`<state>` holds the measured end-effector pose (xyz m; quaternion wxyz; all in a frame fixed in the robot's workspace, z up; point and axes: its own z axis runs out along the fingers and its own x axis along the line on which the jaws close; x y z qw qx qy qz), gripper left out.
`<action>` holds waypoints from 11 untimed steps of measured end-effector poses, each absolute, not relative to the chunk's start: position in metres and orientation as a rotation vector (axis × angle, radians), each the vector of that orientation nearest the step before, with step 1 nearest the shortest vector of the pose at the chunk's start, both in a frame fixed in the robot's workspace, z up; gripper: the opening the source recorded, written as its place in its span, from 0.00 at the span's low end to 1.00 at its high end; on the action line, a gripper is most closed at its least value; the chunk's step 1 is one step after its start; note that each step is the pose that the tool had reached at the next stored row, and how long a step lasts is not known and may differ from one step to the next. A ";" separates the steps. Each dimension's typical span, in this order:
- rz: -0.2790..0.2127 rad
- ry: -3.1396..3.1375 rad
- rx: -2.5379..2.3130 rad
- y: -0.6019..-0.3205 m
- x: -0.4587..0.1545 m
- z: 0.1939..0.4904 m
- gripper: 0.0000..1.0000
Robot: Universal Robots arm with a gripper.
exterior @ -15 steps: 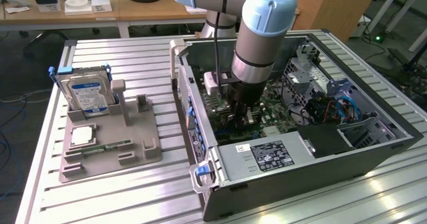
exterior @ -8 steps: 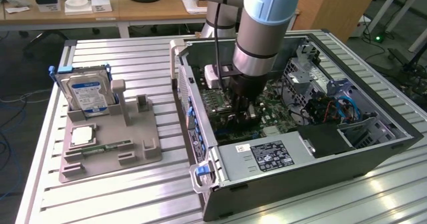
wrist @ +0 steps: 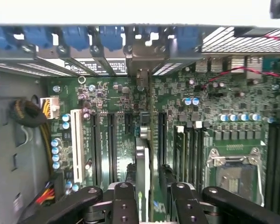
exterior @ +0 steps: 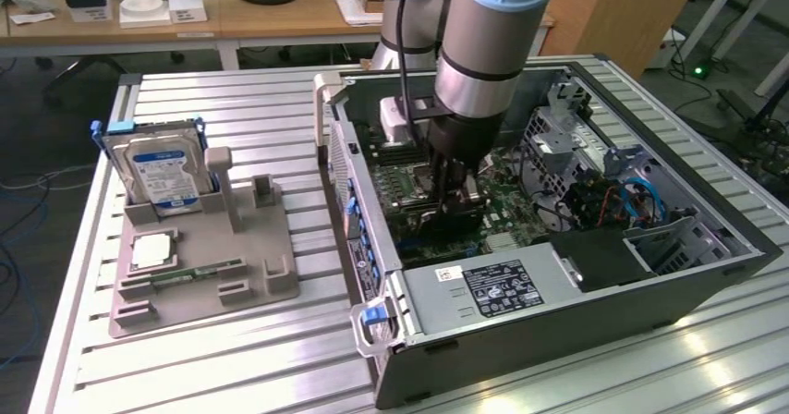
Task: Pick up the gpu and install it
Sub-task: 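Insert the gpu into the slot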
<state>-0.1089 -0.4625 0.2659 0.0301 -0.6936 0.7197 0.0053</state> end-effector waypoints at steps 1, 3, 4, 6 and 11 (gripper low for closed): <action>0.015 2.218 -2.138 -0.462 -0.109 0.269 0.35; 0.012 2.217 -2.137 -0.462 -0.109 0.274 0.35; 0.011 2.216 -2.136 -0.462 -0.109 0.275 0.35; 0.009 2.215 -2.135 -0.462 -0.109 0.277 0.35; 0.008 2.215 -2.134 -0.462 -0.109 0.278 0.33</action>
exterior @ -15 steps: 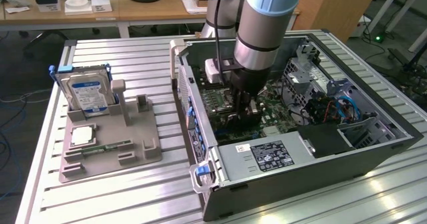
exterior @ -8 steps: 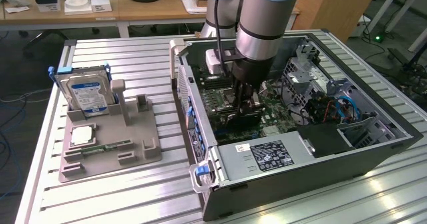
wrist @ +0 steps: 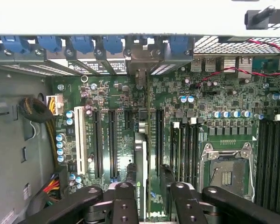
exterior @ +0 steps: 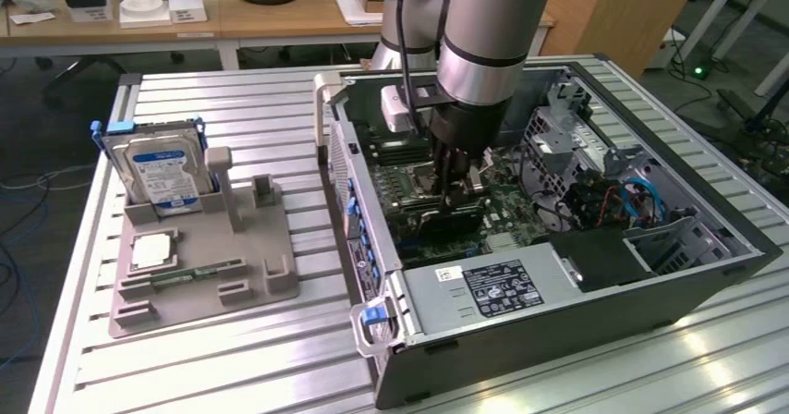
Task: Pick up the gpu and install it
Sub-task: 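Insert the gpu into the slot, then press down on the gpu until it lock into place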
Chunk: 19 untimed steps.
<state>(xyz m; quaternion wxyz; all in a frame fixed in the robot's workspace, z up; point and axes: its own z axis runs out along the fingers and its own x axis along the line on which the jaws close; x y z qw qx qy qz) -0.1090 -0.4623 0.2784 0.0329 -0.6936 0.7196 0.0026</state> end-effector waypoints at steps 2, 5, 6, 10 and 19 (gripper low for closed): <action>0.008 2.215 -2.135 -0.462 -0.109 0.279 0.27; 0.008 2.215 -2.135 -0.462 -0.109 0.279 0.15; 0.008 2.215 -2.135 -0.462 -0.109 0.279 0.15; 0.008 2.215 -2.135 -0.462 -0.109 0.279 0.10; 0.008 2.215 -2.135 -0.462 -0.109 0.279 0.10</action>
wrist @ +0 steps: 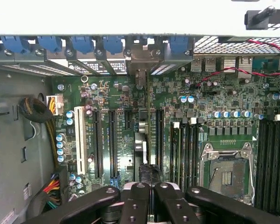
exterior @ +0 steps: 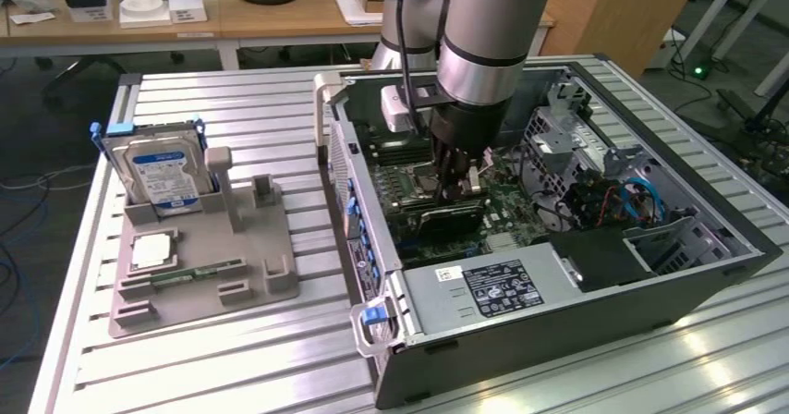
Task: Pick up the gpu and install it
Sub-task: 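Press down on the gpu until it lock into place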
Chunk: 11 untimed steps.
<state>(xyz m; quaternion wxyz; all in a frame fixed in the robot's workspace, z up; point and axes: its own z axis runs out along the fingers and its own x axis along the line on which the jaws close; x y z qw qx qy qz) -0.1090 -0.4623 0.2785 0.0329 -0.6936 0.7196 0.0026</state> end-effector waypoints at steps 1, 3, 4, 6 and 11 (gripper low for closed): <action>0.008 2.215 -2.135 -0.462 -0.109 0.279 0.10; 0.008 2.215 -2.135 -0.462 -0.109 0.279 0.10; 0.008 2.215 -2.135 -0.462 -0.109 0.279 0.10; 0.008 2.215 -2.134 -0.462 -0.109 0.279 0.10; 0.005 2.213 -2.133 -0.462 -0.124 0.279 0.10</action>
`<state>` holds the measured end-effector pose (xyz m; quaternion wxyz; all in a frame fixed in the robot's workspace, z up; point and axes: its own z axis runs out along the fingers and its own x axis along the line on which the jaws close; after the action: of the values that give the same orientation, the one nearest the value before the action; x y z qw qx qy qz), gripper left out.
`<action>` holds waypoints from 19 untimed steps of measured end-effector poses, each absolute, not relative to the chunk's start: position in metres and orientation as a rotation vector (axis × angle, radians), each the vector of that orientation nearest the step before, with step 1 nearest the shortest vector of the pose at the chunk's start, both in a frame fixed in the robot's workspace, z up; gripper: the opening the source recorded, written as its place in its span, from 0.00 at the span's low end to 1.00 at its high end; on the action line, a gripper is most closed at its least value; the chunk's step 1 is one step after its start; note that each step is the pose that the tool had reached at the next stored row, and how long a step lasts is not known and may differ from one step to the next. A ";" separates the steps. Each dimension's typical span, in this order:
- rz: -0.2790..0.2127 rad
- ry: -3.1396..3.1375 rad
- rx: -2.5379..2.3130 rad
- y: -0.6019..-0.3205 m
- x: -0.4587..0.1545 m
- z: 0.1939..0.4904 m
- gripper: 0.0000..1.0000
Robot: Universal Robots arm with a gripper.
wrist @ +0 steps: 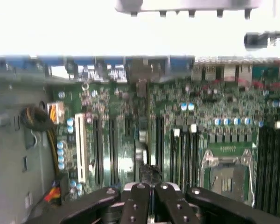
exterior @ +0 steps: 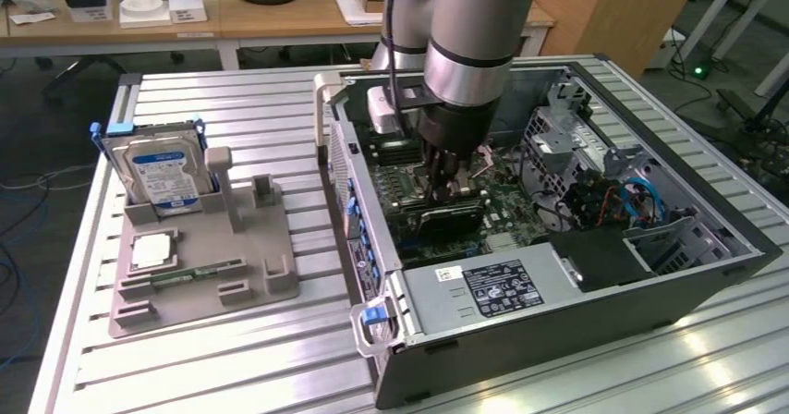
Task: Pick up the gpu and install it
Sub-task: 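Press down on the gpu until it lock into place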
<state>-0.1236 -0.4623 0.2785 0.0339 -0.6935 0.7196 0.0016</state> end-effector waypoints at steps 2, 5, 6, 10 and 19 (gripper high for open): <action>0.004 2.213 -2.133 -0.462 -0.131 0.279 0.10; 0.003 2.213 -2.133 -0.462 -0.140 0.278 0.10; 0.002 2.213 -2.134 -0.462 -0.142 0.278 0.10; -0.002 2.211 -2.142 -0.462 -0.152 0.277 0.10; 0.005 2.214 -2.151 -0.461 -0.162 0.274 0.10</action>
<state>-0.1621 -0.4613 0.2743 0.0274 -0.6967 0.7168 0.0018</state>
